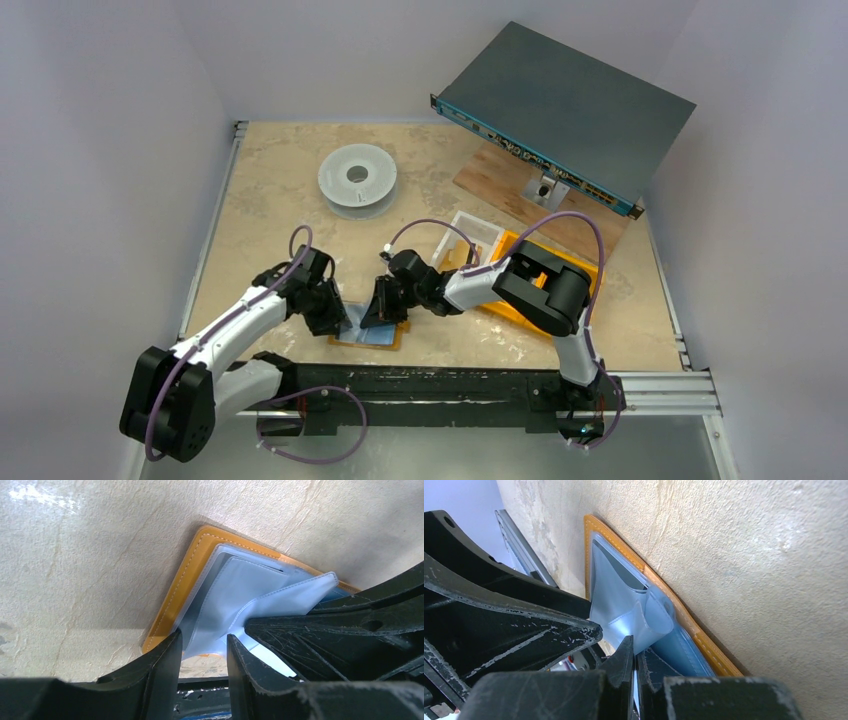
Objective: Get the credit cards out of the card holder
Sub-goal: Remove the credit card from the card holder.
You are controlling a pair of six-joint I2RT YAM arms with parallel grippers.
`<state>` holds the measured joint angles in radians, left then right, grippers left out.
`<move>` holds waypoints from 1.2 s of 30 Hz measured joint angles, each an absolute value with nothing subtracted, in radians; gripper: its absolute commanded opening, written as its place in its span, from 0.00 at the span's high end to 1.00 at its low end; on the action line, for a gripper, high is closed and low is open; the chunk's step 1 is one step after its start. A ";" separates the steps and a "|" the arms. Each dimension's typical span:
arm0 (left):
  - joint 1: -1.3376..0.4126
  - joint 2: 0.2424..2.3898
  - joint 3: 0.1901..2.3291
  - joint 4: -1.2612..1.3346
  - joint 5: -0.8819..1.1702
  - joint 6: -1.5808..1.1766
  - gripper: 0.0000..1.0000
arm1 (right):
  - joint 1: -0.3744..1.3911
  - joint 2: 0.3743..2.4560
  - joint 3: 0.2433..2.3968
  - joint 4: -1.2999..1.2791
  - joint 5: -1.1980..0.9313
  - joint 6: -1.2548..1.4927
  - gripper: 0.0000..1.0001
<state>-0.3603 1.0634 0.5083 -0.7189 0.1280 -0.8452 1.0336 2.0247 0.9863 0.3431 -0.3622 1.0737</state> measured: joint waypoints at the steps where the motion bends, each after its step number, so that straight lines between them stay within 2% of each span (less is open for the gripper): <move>1: -0.360 1.063 0.507 -0.718 0.131 -0.846 0.63 | 1.034 2.025 0.986 0.344 -0.363 1.073 1.00; 13: -0.360 1.062 0.462 -0.639 0.243 -0.882 0.63 | 1.029 2.028 0.973 0.379 -0.380 1.071 1.00; 20: -0.361 1.055 0.460 -0.633 0.259 -0.898 0.62 | 1.032 2.008 0.955 0.406 -0.355 1.054 0.81; 27: -0.361 1.032 0.437 -0.585 0.298 -0.902 0.55 | 1.034 1.948 0.940 0.337 -0.320 1.018 0.69; 36: -0.353 1.004 0.422 -0.542 0.344 -0.901 0.55 | 1.020 1.918 0.953 0.257 -0.326 0.991 0.52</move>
<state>-0.3531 1.0039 0.4221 -0.5423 0.3443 -0.9009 1.0199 1.9179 0.9535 0.2573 -0.3264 0.9905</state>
